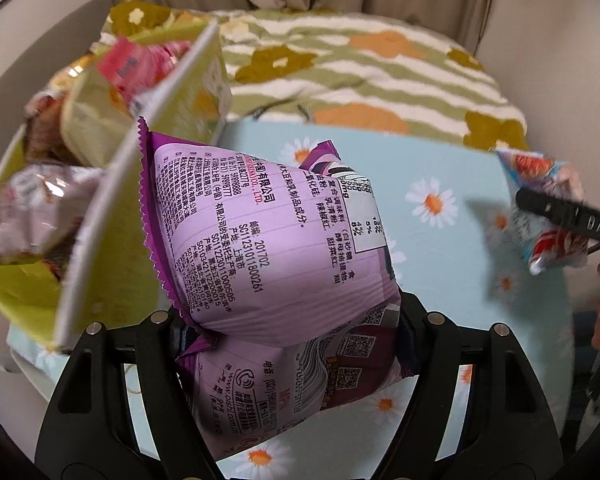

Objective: Organize snacks
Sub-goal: 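Lift both held bags and carry them over the cardboard box, then open the left tool to drop the purple bag into the box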

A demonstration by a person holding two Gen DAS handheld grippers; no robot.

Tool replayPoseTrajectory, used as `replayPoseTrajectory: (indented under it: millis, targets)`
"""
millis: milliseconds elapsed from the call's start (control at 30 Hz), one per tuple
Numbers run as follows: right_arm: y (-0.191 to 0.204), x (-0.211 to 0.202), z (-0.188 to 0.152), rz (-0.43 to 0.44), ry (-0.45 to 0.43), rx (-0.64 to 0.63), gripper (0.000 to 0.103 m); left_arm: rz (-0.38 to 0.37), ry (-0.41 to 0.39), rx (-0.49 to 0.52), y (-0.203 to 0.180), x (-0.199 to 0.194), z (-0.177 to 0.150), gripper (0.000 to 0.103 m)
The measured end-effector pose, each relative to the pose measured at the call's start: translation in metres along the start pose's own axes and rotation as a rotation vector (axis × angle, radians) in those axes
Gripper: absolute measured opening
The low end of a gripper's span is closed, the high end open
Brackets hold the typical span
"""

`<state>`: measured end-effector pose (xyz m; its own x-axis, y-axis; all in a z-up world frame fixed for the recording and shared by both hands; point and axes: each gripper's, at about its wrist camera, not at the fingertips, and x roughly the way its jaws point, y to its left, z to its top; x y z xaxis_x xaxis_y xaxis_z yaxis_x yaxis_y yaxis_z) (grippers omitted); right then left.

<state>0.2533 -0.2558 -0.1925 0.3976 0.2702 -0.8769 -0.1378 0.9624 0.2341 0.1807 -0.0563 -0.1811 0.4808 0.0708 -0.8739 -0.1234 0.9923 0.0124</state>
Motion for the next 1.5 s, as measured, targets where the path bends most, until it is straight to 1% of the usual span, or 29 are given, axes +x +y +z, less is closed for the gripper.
replayPoseTrajectory:
  millis: [167,300,467,567,633,733,800,867,967,1067,1133,1200,1233,1300,1400,1500]
  targets:
    - [0.033,-0.028,0.000,0.052,-0.037,-0.058,0.068,0.013,-0.078,-0.015,0.011,-0.045,0.012,0.074]
    - [0.071,-0.047,0.005,0.129,-0.074,-0.102,0.068,0.032,-0.140,-0.028,0.033,-0.082,0.026,0.074]
    - [0.121,-0.063,0.015,0.200,-0.124,-0.144,0.068,0.050,-0.197,-0.031,0.075,-0.114,0.041,0.074]
    - [0.157,-0.072,0.021,0.226,-0.163,-0.166,0.068,0.048,-0.219,-0.024,0.108,-0.125,0.051,0.074]
    - [0.182,-0.075,0.025,0.235,-0.189,-0.173,0.068,0.041,-0.229,-0.020,0.136,-0.130,0.058,0.074]
    - [0.219,-0.077,0.027,0.233,-0.219,-0.165,0.068,0.007,-0.226,-0.016,0.179,-0.130,0.068,0.074]
    - [0.243,-0.076,0.027,0.227,-0.225,-0.151,0.068,-0.025,-0.206,-0.003,0.207,-0.125,0.075,0.074]
    - [0.271,-0.071,0.028,0.235,-0.218,-0.134,0.068,-0.042,-0.196,0.006,0.227,-0.118,0.079,0.074]
    - [0.302,-0.065,0.029,0.232,-0.216,-0.110,0.068,-0.089,-0.158,0.026,0.263,-0.100,0.083,0.074]
    - [0.330,-0.060,0.026,0.218,-0.220,-0.065,0.068,-0.153,-0.111,0.050,0.287,-0.081,0.086,0.074]
    - [0.343,-0.058,0.021,0.199,-0.221,-0.044,0.068,-0.202,-0.088,0.081,0.298,-0.067,0.087,0.076]
    - [0.352,-0.057,0.017,0.176,-0.221,-0.022,0.068,-0.247,-0.063,0.110,0.301,-0.055,0.088,0.088]
    - [0.356,-0.055,0.015,0.166,-0.219,-0.005,0.068,-0.254,-0.055,0.121,0.303,-0.050,0.087,0.103]
    - [0.361,-0.053,0.010,0.146,-0.211,0.010,0.068,-0.266,-0.067,0.126,0.306,-0.046,0.084,0.103]
    - [0.365,-0.053,0.005,0.117,-0.201,0.016,0.068,-0.310,-0.047,0.120,0.312,-0.042,0.078,0.103]
    - [0.368,-0.054,0.002,0.104,-0.198,0.022,0.068,-0.309,-0.045,0.122,0.314,-0.046,0.071,0.103]
